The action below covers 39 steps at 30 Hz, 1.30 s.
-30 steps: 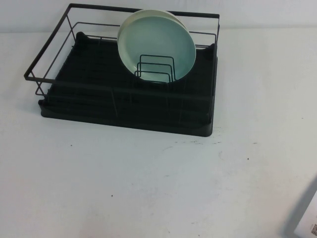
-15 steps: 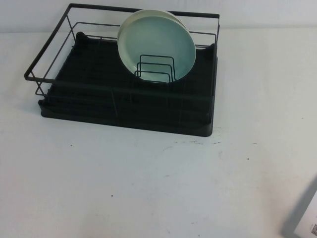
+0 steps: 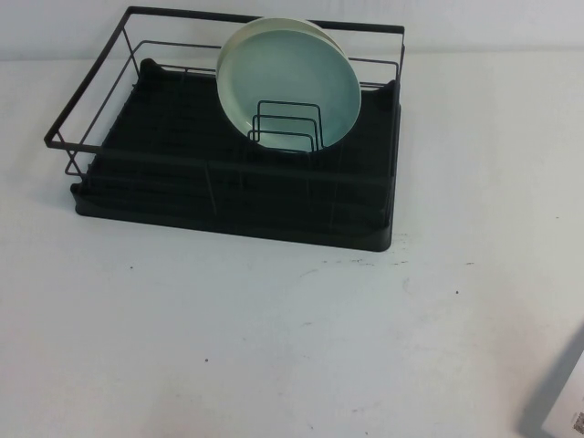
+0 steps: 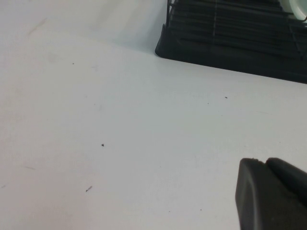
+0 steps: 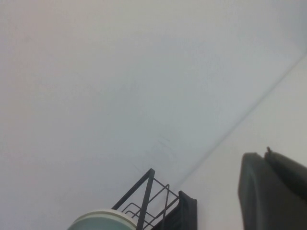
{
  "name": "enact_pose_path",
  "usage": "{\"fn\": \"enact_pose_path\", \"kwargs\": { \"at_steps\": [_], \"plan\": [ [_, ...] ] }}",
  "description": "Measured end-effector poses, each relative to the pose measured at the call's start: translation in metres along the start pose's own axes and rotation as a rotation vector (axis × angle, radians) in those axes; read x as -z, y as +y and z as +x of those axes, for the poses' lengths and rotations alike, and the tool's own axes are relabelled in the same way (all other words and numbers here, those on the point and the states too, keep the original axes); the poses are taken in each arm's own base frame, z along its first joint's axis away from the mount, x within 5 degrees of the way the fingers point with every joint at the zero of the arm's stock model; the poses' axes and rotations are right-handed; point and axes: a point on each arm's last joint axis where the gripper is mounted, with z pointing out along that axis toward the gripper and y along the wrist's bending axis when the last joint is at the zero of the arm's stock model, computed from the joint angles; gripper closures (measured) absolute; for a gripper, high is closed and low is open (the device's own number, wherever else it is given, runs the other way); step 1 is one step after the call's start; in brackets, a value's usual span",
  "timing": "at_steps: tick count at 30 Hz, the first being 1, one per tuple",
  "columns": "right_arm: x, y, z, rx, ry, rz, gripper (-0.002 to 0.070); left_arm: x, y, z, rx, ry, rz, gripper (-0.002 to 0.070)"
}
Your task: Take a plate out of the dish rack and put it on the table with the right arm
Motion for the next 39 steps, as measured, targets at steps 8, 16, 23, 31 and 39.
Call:
{"fn": "enact_pose_path", "kwargs": {
  "at_steps": [8, 16, 23, 31, 39],
  "plan": [
    [0.0, 0.001, 0.006, -0.017, 0.074, -0.001, 0.0694, 0.0, 0.0, 0.0, 0.0, 0.0, 0.0, 0.068],
    [-0.017, 0.041, 0.005, 0.148, 0.415, -0.012, 0.0694, 0.0, 0.0, 0.0, 0.0, 0.0, 0.0, 0.068],
    [-0.057, 0.072, 0.002, 0.38, 0.682, -0.037, 0.0694, 0.0, 0.0, 0.0, 0.0, 0.0, 0.0, 0.068],
    [-0.092, 0.085, 0.006, 0.477, 0.766, -0.106, 0.0694, 0.0, 0.0, 0.0, 0.0, 0.0, 0.0, 0.068],
    [-0.149, 0.109, 0.008, 0.523, 0.862, -0.189, 0.0694, 0.0, 0.0, 0.0, 0.0, 0.0, 0.0, 0.068]
  ]
}}
